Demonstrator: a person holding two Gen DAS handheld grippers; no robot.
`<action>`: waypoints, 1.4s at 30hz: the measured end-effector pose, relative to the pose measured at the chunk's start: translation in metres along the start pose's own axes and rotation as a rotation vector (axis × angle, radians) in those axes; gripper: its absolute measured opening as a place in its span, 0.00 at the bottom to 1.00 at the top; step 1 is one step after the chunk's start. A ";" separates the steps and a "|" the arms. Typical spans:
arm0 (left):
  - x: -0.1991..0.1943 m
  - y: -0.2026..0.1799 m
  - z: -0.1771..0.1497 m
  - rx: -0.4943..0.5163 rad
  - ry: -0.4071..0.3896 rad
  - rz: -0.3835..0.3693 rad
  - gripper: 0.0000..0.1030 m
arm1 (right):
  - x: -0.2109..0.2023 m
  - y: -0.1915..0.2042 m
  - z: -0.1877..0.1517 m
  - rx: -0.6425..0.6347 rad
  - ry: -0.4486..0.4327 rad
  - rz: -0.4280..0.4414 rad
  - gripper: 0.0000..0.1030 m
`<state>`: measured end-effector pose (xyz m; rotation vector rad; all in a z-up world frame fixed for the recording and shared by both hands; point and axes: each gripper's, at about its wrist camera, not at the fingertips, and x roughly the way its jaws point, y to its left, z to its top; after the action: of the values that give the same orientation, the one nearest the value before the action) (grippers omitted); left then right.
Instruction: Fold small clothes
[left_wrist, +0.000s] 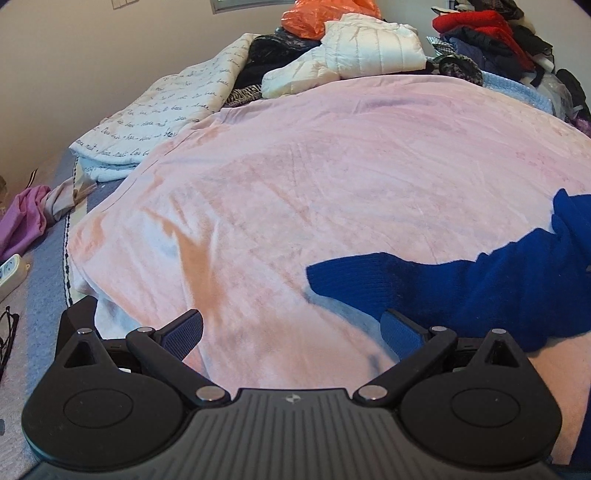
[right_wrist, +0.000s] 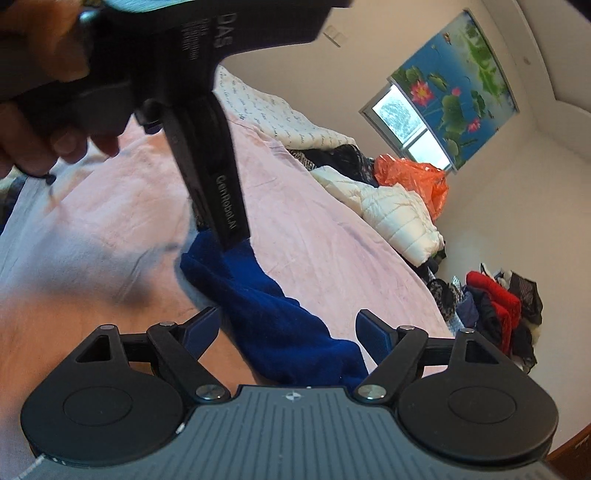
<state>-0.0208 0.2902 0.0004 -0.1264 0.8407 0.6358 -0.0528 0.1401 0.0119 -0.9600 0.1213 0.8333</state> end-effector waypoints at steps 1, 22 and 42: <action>0.001 0.004 0.001 -0.009 0.004 0.006 1.00 | 0.002 0.005 0.002 -0.030 -0.001 0.002 0.77; 0.008 0.014 0.005 -0.041 0.022 0.032 1.00 | 0.037 0.052 0.022 -0.225 -0.017 0.005 0.31; -0.004 0.012 0.007 -0.029 -0.005 0.038 1.00 | 0.043 -0.037 0.007 0.488 0.007 0.225 0.06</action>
<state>-0.0247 0.3008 0.0096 -0.1353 0.8309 0.6839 0.0005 0.1591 0.0217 -0.4937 0.4249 0.9493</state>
